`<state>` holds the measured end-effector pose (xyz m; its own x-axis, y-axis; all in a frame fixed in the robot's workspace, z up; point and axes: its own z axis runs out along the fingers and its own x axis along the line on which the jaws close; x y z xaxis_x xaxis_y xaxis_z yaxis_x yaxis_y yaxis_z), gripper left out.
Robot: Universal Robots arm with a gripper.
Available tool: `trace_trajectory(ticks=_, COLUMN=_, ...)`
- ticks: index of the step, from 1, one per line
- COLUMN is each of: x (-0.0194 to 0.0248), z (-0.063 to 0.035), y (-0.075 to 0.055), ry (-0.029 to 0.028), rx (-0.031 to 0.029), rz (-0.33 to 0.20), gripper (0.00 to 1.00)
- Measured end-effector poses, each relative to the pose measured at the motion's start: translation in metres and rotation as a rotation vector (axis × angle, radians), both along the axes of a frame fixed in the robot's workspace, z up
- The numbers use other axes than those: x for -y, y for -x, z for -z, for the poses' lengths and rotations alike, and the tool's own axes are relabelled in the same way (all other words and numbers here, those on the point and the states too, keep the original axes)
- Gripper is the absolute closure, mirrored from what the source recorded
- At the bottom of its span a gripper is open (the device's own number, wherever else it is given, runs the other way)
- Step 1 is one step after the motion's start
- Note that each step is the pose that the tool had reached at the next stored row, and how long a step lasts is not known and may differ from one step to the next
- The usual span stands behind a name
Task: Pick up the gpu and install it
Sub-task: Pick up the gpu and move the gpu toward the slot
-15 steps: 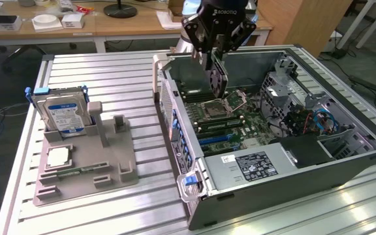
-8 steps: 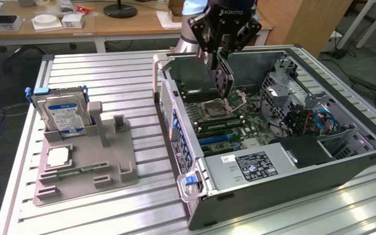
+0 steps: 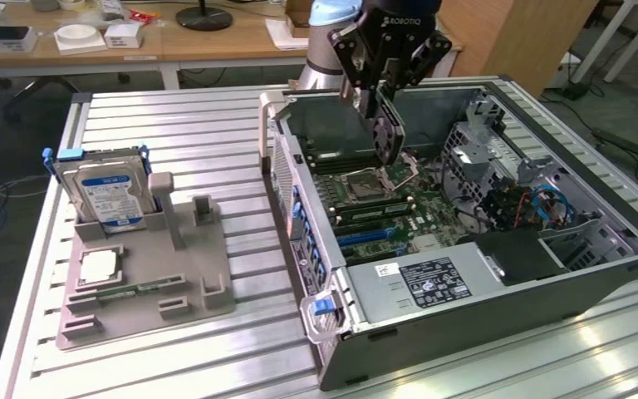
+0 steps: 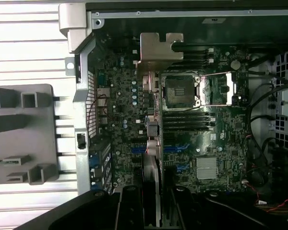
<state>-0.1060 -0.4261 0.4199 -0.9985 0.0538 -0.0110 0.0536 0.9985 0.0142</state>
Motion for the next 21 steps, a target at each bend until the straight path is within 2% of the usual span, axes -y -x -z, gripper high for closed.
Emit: trace_trajectory(ticks=21, x=0.0000, z=0.0003, y=-0.028, ry=0.0000, rx=0.0000, rz=0.000, gripper=0.73)
